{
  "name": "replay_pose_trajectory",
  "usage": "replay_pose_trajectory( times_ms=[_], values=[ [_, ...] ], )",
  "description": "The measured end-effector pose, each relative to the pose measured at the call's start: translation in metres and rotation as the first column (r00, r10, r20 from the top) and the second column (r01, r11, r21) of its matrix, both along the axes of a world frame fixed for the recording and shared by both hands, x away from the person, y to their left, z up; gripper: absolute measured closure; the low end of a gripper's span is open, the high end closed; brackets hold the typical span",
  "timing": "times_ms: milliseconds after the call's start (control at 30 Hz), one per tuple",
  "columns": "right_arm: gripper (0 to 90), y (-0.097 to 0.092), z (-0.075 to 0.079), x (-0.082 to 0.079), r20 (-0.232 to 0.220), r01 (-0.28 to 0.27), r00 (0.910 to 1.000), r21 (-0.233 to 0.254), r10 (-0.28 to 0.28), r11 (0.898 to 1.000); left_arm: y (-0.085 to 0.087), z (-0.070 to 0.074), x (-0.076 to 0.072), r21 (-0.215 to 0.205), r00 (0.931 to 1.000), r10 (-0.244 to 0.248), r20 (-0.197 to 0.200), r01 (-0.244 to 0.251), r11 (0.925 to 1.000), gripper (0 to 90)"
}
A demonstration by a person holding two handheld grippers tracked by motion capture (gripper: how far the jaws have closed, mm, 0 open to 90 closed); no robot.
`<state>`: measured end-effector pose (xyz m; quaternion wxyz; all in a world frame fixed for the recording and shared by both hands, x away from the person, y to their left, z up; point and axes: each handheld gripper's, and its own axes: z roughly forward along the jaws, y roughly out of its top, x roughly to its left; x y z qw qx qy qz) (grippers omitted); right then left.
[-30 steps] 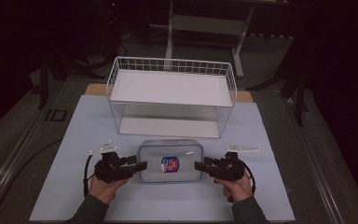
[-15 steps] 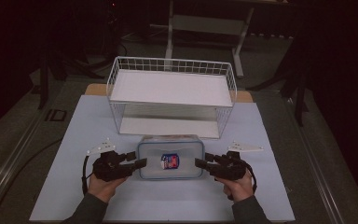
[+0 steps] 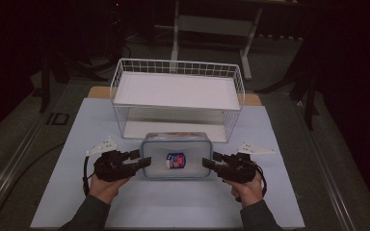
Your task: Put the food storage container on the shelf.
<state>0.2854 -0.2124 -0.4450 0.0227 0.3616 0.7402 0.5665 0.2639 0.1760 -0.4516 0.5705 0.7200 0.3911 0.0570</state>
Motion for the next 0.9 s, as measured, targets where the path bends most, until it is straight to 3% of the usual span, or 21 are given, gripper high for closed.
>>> replay_pose_trajectory(
  times_ms=[467,900],
  values=[
    [51.3,0.003,0.026,0.005,0.079,-0.005,0.9968,0.015,0.004,1.0,0.003,0.031,0.006,0.013,0.9964,-0.004,0.084,0.003,0.9999,48.8],
    [51.4,0.004,0.051,0.013,0.132,-0.004,0.9912,0.017,0.002,1.0,0.005,0.052,0.015,0.0,0.9928,-0.001,0.12,0.001,1.0,48.7]
  ],
)
